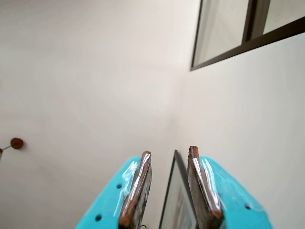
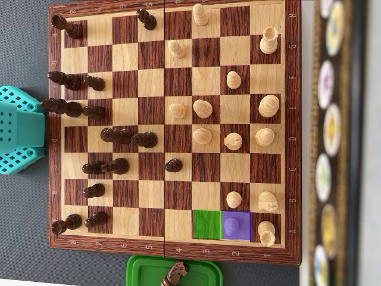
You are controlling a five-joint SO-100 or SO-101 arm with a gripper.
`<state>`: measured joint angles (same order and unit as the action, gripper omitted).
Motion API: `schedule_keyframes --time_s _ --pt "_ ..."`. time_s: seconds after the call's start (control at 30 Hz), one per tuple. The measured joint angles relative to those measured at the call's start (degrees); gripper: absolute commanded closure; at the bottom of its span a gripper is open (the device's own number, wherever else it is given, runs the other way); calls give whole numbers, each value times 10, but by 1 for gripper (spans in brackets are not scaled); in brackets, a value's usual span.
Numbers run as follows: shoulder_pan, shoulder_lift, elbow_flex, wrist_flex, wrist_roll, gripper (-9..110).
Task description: Play chess
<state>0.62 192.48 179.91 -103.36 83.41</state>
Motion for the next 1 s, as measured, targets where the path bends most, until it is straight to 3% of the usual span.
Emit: schedule_keyframes --time_s 1.0 --pt "0 -1 0 0 0 89"
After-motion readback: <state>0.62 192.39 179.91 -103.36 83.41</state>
